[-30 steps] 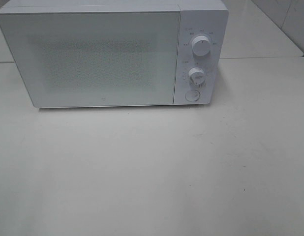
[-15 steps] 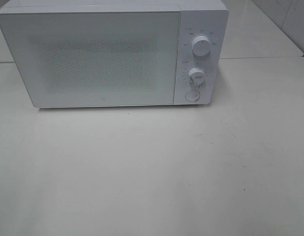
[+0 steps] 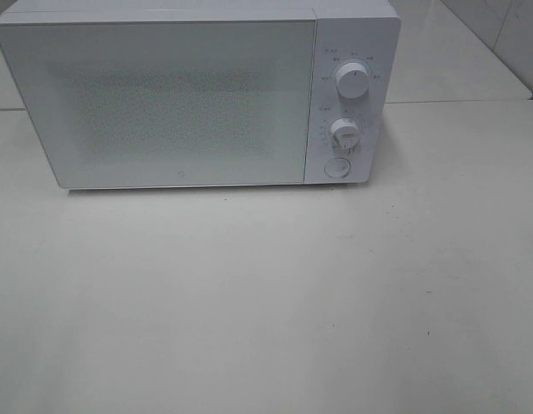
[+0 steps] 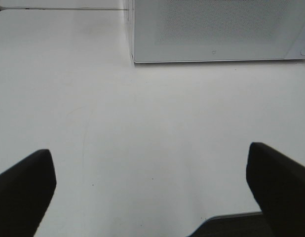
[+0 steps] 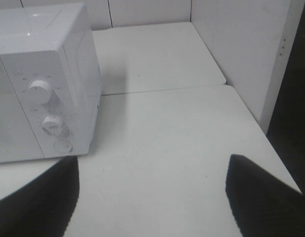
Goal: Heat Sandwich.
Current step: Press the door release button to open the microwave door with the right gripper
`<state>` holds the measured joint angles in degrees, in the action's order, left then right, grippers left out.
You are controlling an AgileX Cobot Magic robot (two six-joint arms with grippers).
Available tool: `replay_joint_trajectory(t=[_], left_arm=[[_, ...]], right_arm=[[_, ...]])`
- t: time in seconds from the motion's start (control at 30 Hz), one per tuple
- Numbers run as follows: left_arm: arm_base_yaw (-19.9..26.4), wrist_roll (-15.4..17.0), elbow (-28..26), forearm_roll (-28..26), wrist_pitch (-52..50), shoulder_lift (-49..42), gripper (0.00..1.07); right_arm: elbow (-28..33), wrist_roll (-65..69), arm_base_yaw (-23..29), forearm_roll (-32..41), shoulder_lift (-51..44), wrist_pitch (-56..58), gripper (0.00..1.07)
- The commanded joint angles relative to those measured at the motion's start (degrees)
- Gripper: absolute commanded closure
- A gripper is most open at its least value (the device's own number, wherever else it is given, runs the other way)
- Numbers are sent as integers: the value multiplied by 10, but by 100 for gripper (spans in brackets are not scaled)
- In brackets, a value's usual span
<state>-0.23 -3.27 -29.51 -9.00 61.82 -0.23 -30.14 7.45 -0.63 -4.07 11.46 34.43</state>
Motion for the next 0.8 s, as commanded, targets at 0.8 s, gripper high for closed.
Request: replay_joint_trajectory(t=[0.8], left_arm=[[2, 2, 1, -2, -3, -10, 9]], right_arm=[[42, -1, -3, -1, 340, -428, 32]])
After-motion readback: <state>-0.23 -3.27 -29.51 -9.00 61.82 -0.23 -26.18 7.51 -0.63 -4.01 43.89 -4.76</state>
